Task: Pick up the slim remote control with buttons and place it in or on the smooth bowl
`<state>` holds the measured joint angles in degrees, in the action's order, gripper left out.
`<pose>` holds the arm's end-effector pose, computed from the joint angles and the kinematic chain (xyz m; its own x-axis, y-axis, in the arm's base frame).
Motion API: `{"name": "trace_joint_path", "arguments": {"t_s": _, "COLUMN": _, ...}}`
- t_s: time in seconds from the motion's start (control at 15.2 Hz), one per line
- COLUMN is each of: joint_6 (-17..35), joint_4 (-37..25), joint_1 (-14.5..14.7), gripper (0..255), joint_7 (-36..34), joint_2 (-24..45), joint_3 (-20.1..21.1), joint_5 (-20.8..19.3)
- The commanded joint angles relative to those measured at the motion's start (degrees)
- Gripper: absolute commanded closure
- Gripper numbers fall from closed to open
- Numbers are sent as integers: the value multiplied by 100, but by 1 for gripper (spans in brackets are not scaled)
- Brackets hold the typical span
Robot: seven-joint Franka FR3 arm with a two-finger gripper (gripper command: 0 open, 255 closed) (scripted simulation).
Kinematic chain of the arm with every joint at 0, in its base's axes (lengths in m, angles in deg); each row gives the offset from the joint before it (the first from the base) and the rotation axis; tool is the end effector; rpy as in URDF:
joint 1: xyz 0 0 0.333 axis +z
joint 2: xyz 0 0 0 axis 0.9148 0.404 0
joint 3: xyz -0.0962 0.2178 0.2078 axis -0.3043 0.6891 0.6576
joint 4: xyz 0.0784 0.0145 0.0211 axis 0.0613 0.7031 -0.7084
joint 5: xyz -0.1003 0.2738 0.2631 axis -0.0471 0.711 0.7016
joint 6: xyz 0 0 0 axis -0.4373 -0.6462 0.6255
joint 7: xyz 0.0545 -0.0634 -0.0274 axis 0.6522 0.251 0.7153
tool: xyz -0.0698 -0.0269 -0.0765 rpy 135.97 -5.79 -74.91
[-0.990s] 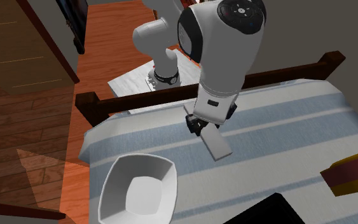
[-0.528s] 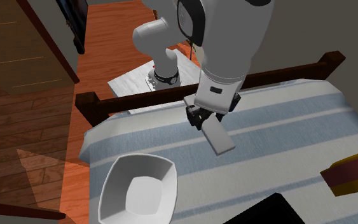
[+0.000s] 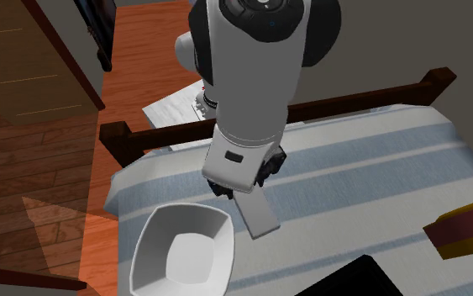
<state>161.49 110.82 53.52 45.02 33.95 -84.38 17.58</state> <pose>0.4207 -0.2268 0.4900 0.9684 -0.2494 0.0087 -0.2495 -0.9682 0.0173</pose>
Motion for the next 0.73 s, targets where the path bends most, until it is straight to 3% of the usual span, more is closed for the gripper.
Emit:
{"name": "trace_joint_path", "arguments": {"t_s": 0.0, "joint_6": -8, "joint_4": -252, "joint_1": -82, "gripper": 255, "joint_7": 288, "joint_2": 233, "joint_3": -177, "joint_5": 19}}
{"name": "trace_joint_path", "arguments": {"t_s": 0.66, "joint_6": -234, "joint_4": -2001, "joint_1": -586, "gripper": 255, "joint_7": 1766, "joint_2": 1805, "joint_3": -930, "joint_5": 546}}
